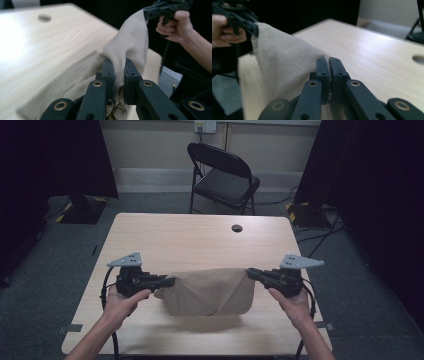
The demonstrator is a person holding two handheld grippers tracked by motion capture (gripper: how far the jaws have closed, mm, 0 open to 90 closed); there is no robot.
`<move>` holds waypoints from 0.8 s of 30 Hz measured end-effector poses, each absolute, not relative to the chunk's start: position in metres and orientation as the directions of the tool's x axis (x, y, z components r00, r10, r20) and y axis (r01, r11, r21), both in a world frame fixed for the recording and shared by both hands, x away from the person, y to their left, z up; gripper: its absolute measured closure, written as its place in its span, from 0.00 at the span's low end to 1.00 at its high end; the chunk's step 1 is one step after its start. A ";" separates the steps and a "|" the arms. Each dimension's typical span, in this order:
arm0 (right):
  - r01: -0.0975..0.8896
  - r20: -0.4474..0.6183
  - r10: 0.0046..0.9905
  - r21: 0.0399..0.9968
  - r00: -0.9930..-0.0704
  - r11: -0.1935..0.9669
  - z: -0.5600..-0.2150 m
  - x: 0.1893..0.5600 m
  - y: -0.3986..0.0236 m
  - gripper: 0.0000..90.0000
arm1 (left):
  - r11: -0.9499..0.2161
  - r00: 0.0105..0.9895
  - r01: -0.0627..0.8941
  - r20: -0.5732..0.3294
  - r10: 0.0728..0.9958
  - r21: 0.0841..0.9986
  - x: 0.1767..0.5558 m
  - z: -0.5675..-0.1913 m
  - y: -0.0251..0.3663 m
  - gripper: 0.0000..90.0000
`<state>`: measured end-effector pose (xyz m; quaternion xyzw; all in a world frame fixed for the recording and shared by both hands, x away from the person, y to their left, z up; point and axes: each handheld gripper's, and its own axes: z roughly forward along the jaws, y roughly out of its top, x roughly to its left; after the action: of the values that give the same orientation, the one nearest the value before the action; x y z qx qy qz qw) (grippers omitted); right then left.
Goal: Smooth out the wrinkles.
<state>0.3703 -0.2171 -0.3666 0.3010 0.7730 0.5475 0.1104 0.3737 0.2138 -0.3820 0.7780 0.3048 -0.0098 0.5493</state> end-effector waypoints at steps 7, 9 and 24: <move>0.468 0.221 0.644 0.850 -0.732 0.241 -0.412 0.419 -0.206 0.96 | -0.230 0.751 0.573 -0.392 0.531 0.786 0.415 -0.414 0.213 0.91; 0.477 0.212 0.656 0.841 -0.725 0.256 -0.418 0.425 -0.203 0.96 | -0.229 0.738 0.592 -0.407 0.538 0.773 0.423 -0.422 0.212 0.91; 0.561 0.170 0.730 0.758 -0.662 0.333 -0.468 0.459 -0.188 0.95 | -0.236 0.654 0.682 -0.432 0.621 0.692 0.467 -0.476 0.203 0.91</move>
<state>0.4593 -0.1880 -0.4683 0.3983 0.8102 0.4181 0.1008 0.4668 0.2030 -0.4763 0.7854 0.4148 -0.0333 0.4582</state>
